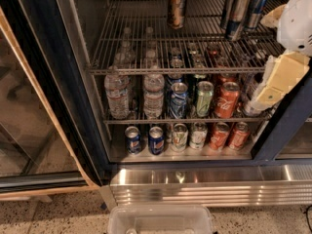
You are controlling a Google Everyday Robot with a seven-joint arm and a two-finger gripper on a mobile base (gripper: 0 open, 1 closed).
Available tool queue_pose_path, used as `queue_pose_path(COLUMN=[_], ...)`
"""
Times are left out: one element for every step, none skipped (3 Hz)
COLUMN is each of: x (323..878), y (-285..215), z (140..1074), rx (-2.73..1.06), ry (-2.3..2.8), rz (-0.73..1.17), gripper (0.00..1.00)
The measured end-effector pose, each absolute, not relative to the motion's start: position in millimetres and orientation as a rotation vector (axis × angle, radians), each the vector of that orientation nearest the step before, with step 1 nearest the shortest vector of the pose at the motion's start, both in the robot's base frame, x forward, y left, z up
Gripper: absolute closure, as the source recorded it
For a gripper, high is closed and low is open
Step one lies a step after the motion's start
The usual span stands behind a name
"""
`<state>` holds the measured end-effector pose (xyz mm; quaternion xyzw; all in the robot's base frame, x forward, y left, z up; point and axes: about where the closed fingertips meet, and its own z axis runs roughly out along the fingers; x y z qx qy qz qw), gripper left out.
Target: Pick redbull can from top shelf of fridge
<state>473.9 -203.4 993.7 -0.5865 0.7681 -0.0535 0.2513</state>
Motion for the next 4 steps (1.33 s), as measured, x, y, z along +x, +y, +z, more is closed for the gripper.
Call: queue_pose_path(x=[478,482,500,513], y=[-202,-193,-186,-185], z=[992,969,963,984], rx=[-1.519,-1.380,-1.211,-1.122], ry=[2.049,1.983,1.888,1.834], rz=[-0.111,0.012,0.098,0.081], gripper=[0.00,0.00,0.00,0.00])
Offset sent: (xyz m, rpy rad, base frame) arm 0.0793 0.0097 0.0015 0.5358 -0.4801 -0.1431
